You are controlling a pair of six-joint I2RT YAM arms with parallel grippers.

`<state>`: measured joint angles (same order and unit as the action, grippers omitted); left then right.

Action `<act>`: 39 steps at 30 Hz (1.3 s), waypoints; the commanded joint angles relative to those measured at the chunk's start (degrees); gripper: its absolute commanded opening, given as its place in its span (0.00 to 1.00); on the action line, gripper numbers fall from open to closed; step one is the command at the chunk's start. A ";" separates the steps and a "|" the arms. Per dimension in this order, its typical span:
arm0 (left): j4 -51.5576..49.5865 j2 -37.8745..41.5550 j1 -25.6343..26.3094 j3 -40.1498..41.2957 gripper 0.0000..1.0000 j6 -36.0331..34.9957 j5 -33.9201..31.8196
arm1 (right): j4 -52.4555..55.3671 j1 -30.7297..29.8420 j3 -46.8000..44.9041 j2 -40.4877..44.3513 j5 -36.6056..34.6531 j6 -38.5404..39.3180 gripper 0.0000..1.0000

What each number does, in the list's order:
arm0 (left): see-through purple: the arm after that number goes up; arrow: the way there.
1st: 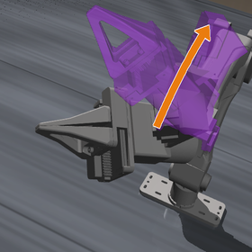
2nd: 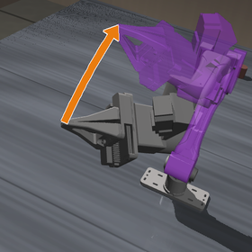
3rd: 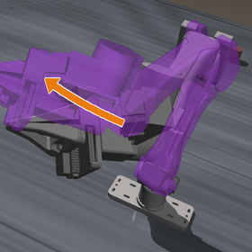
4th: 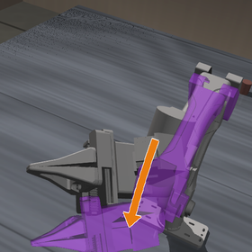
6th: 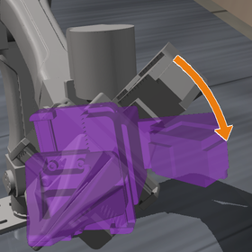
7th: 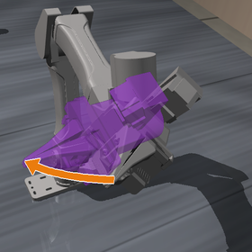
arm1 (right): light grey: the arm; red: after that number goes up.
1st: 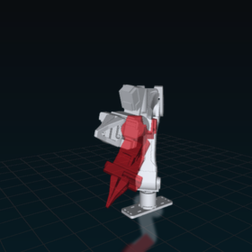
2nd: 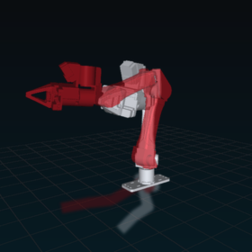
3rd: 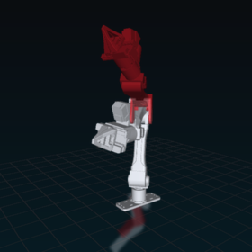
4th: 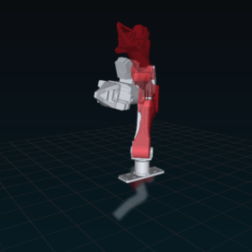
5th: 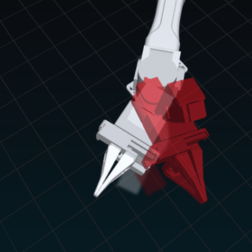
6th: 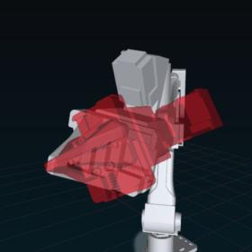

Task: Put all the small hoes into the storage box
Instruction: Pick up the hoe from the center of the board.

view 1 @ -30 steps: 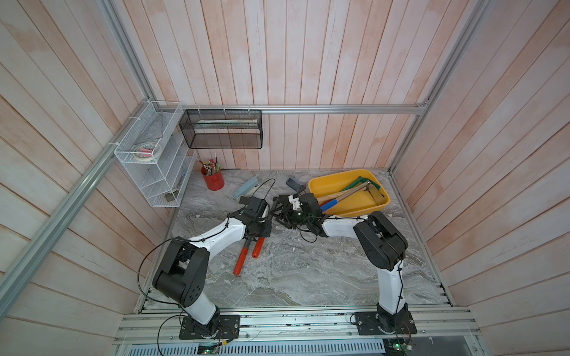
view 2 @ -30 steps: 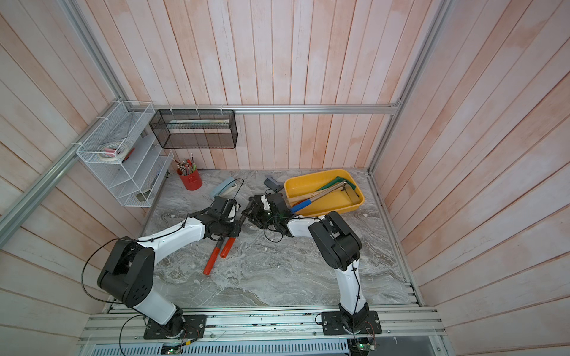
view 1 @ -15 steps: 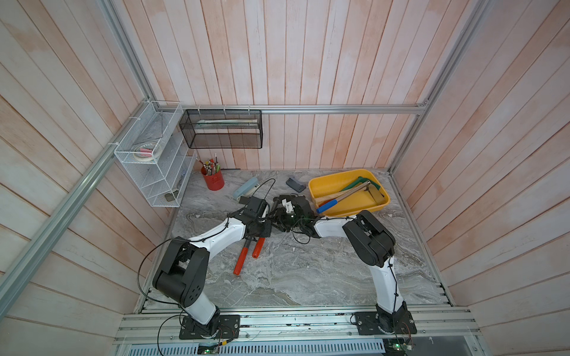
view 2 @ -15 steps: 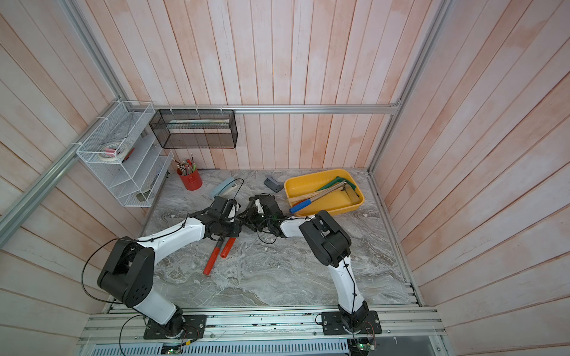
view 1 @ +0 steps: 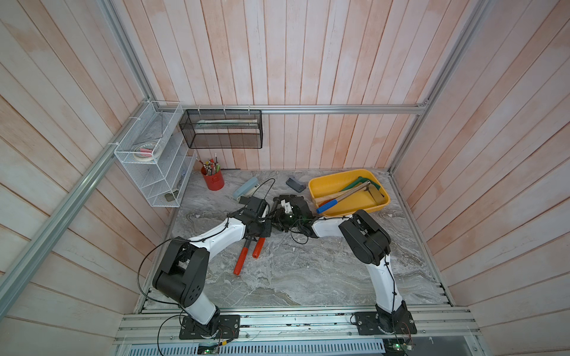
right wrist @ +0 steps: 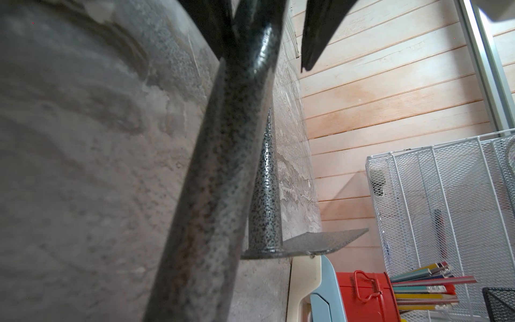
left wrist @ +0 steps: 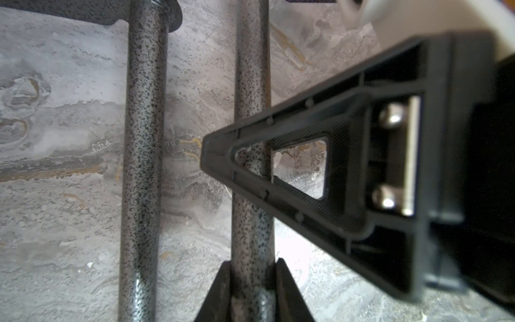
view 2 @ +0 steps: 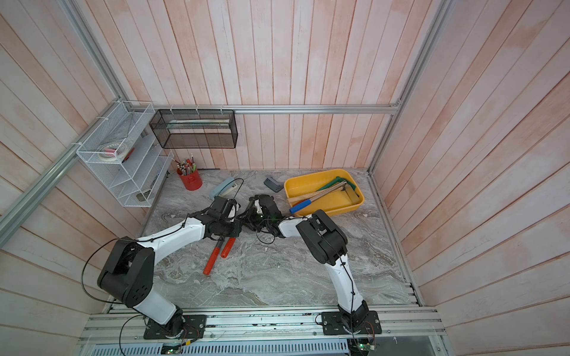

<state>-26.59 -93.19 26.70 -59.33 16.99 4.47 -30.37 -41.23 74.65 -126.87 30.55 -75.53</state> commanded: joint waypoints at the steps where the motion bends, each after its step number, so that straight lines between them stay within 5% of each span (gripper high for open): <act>1: 1.16 1.17 0.49 -0.07 0.00 0.16 1.59 | -1.97 -0.47 2.51 -1.71 -0.12 -0.28 0.36; 17: 0.57 2.23 0.51 0.82 0.00 1.28 0.04 | -0.60 -0.51 2.34 0.35 -1.96 2.87 0.20; 21: 0.44 2.71 0.37 1.05 0.08 2.12 -0.50 | 1.04 -0.51 1.90 2.77 -3.61 5.11 0.19; 27: -0.04 3.40 -0.49 1.03 0.32 3.11 -0.17 | 3.86 -0.43 1.91 5.93 -5.50 8.89 0.17; 39: -0.92 6.07 -1.56 0.96 0.53 3.23 -0.76 | 5.04 0.09 1.22 9.74 -6.89 13.86 0.16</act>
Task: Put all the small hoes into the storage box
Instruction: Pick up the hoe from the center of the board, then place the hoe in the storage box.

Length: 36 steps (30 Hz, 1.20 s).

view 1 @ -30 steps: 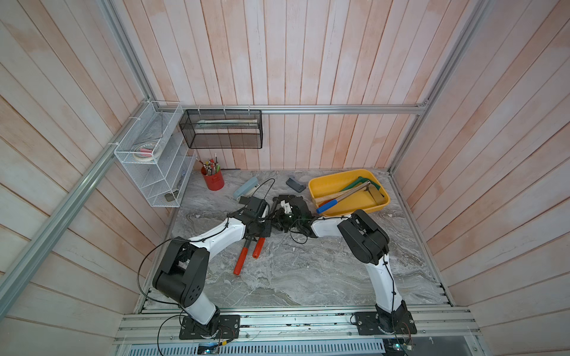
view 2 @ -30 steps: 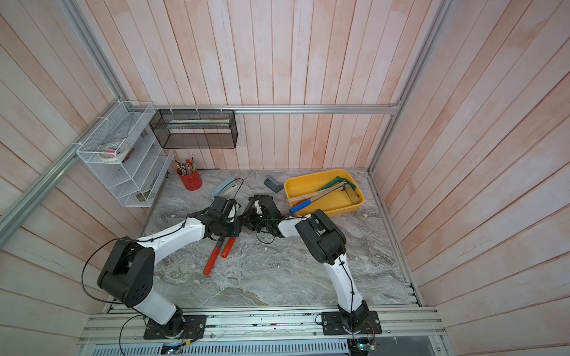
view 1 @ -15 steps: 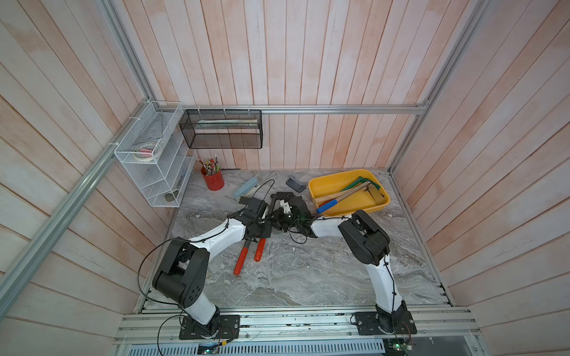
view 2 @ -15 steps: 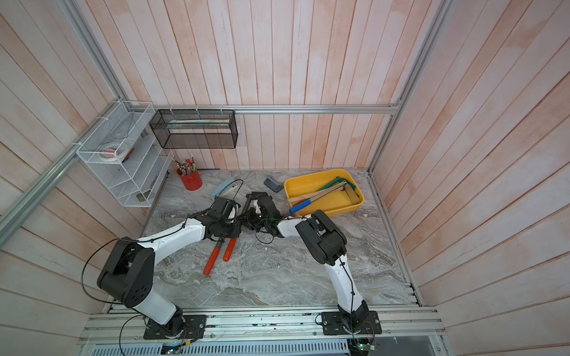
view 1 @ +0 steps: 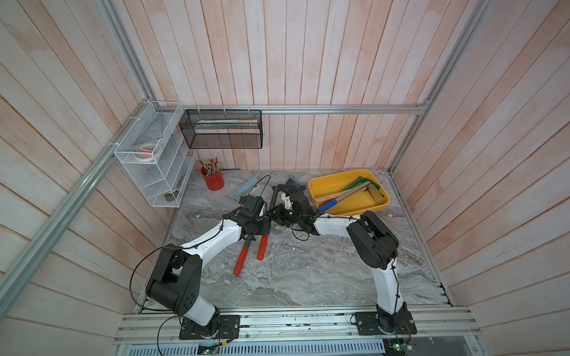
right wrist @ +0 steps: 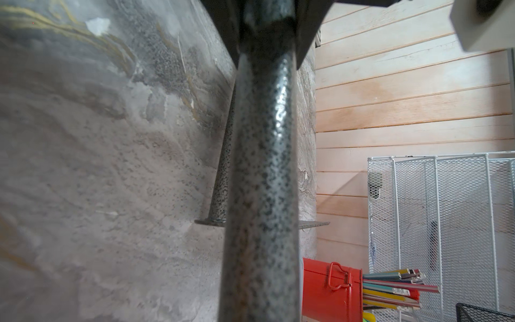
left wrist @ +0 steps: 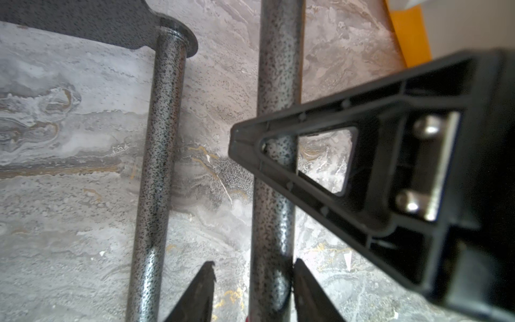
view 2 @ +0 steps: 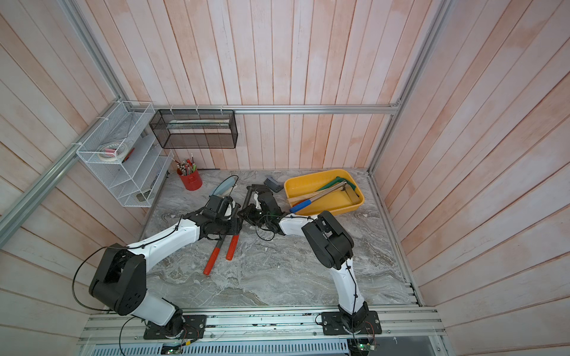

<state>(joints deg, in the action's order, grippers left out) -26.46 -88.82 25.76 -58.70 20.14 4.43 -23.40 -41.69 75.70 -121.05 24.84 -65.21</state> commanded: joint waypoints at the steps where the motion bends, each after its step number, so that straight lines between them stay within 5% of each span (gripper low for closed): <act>1: -1.05 2.05 -0.75 0.42 0.53 0.17 -0.82 | -1.88 0.64 0.08 4.15 -1.20 3.76 0.16; 23: 0.09 6.61 -2.29 2.36 0.81 1.50 -3.03 | -1.31 6.22 -2.37 12.50 1.81 5.29 0.17; 36: 0.70 7.27 -2.32 3.59 0.85 1.35 -2.85 | -3.85 13.29 -7.04 18.17 3.57 2.60 0.17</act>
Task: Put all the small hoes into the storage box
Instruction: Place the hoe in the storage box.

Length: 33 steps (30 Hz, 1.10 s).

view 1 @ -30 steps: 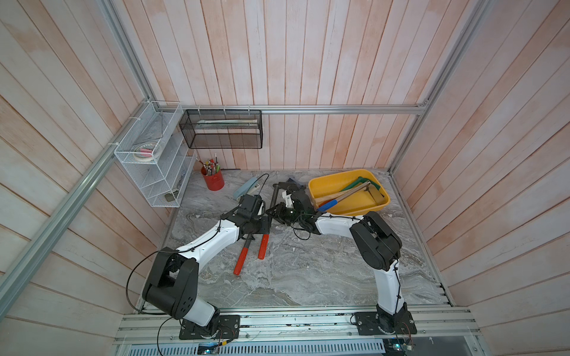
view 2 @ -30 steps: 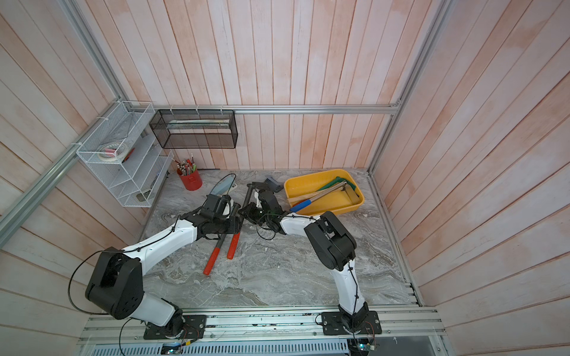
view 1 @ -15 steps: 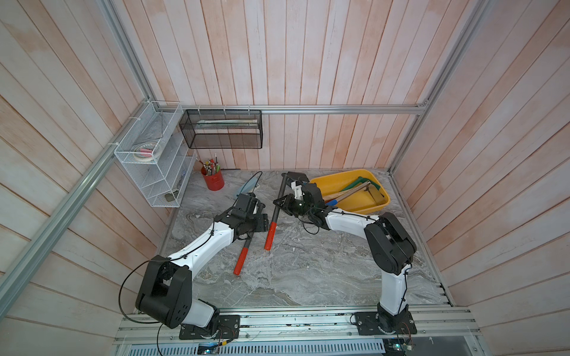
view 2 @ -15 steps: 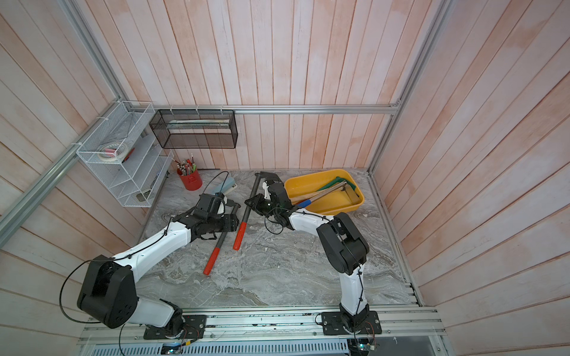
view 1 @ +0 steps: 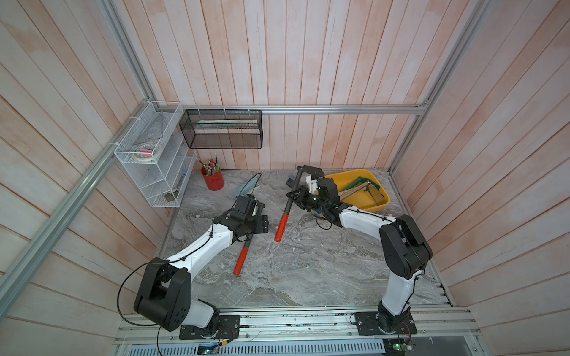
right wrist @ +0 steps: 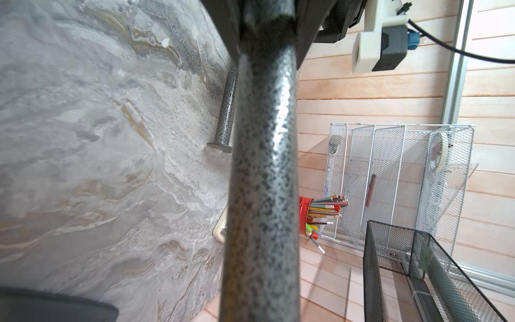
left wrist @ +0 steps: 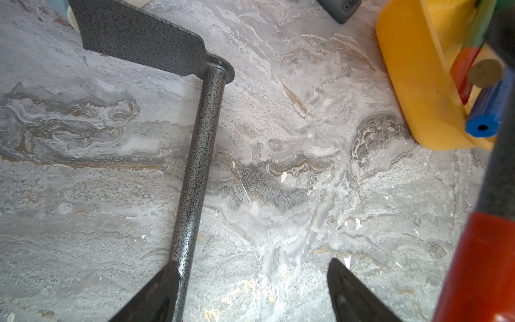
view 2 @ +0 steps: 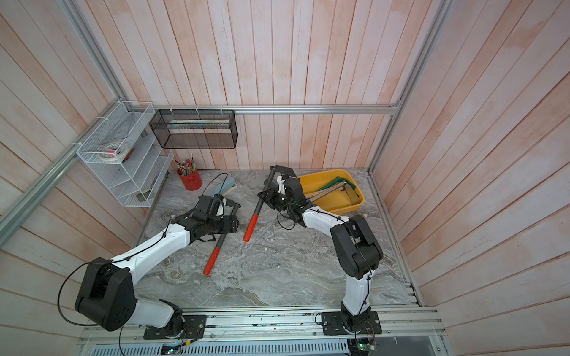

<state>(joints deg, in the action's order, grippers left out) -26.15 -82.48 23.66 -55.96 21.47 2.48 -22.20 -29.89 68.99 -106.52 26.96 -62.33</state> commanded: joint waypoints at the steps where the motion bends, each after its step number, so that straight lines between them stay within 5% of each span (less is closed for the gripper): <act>1: 0.42 0.85 -0.19 0.94 0.85 0.05 -0.90 | -5.38 2.09 -0.62 4.01 1.72 -0.70 0.17; 33: 0.65 0.07 -0.28 1.78 0.85 0.05 -0.28 | -19.44 17.85 -7.89 6.56 2.72 -15.80 0.17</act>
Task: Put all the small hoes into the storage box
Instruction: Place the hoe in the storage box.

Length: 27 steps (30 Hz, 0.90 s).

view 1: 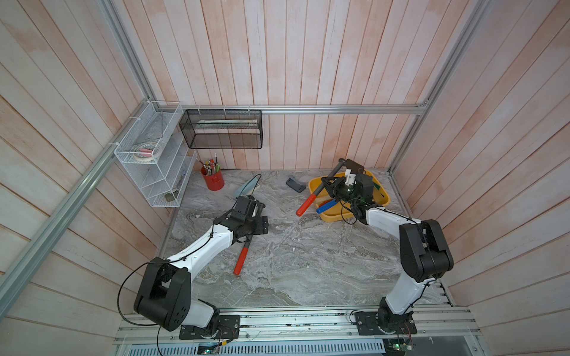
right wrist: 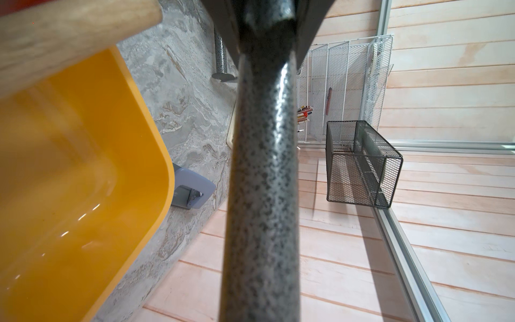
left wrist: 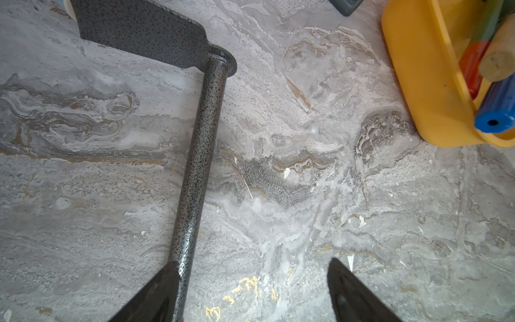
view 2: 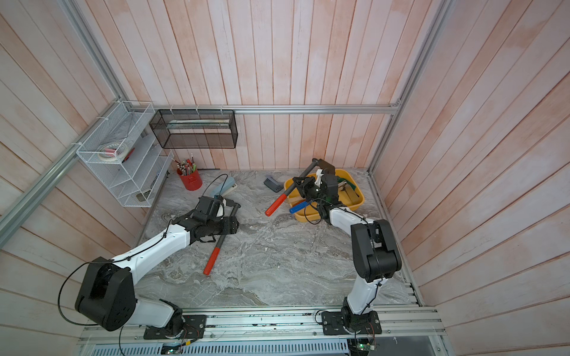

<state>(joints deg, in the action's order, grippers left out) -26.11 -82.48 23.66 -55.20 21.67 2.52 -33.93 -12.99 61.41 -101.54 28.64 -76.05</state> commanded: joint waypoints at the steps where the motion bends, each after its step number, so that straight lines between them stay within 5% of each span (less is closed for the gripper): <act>1: 0.58 0.10 -0.28 1.10 0.85 -0.22 -0.33 | -8.23 1.27 -0.33 1.29 1.07 -2.53 0.17; 27: 0.36 1.33 -0.26 1.97 0.85 0.77 1.05 | -10.25 6.56 4.45 -5.94 -3.07 -11.40 0.17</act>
<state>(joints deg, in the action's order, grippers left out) -26.11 -82.48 23.66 -54.24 21.87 2.74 -39.03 -7.05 62.28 -106.94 26.79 -87.05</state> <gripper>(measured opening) 0.849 0.258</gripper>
